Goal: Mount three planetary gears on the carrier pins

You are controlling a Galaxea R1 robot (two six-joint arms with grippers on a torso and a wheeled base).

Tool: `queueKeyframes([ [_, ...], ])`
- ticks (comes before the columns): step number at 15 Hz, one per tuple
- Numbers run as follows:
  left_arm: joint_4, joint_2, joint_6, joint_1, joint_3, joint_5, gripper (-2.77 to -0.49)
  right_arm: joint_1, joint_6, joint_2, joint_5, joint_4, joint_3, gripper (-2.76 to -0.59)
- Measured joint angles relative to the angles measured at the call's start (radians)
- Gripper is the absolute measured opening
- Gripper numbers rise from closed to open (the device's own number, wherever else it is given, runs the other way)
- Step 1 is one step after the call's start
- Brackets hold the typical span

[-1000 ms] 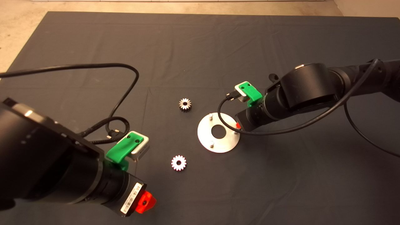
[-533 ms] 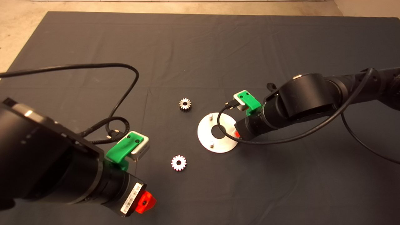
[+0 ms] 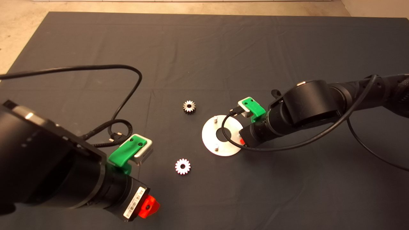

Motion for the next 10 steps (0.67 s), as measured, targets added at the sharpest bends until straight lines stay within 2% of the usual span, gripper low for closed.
queueKeyframes([
  [10,0.0,0.0,0.0,0.0,0.0,0.0,-0.5,0.0,-0.001,0.036,0.001,-0.005,-0.052,-2.33],
])
